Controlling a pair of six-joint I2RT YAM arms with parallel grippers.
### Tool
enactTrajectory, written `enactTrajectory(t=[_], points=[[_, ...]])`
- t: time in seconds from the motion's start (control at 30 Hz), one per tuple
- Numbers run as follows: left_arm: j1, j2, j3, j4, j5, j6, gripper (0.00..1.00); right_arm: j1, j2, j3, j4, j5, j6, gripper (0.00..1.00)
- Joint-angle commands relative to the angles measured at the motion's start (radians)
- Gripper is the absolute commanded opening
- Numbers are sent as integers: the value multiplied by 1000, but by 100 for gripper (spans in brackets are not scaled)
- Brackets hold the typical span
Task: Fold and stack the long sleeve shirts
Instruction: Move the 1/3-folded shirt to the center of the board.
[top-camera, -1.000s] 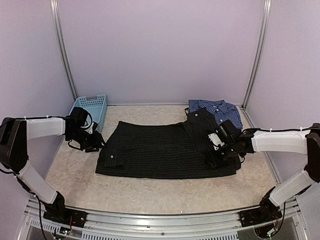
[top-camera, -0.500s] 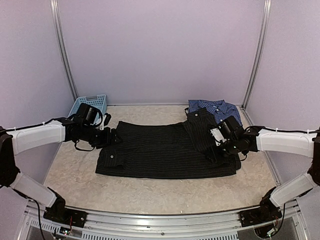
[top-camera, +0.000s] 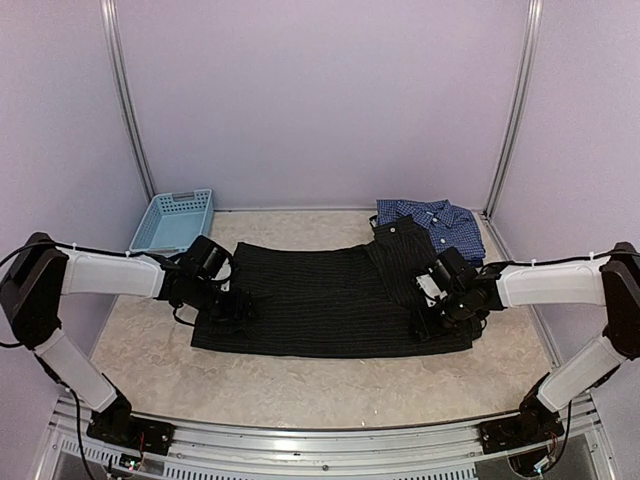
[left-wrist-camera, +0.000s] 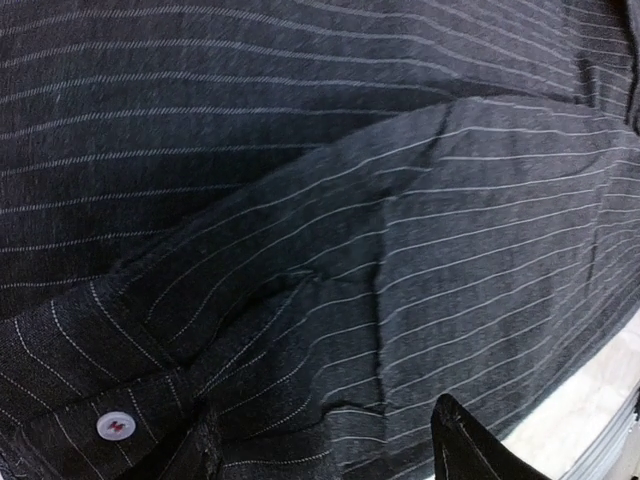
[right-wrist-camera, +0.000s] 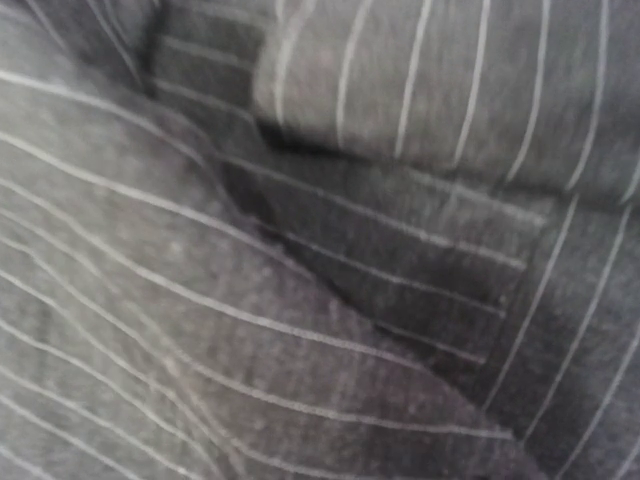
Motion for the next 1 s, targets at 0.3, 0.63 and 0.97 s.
enactTrajectory(t=[0.3, 0.63, 0.97], points=[[-48, 35, -124, -11, -38, -57, 68, -10, 78, -51, -116, -4, 136, 58], [-145, -46, -180, -88, -43, -161, 71, 7, 35, -87, -185, -22, 213, 58], [-191, -201, -295, -139, -63, -277, 73, 115, -49, -196, -207, -64, 376, 57]])
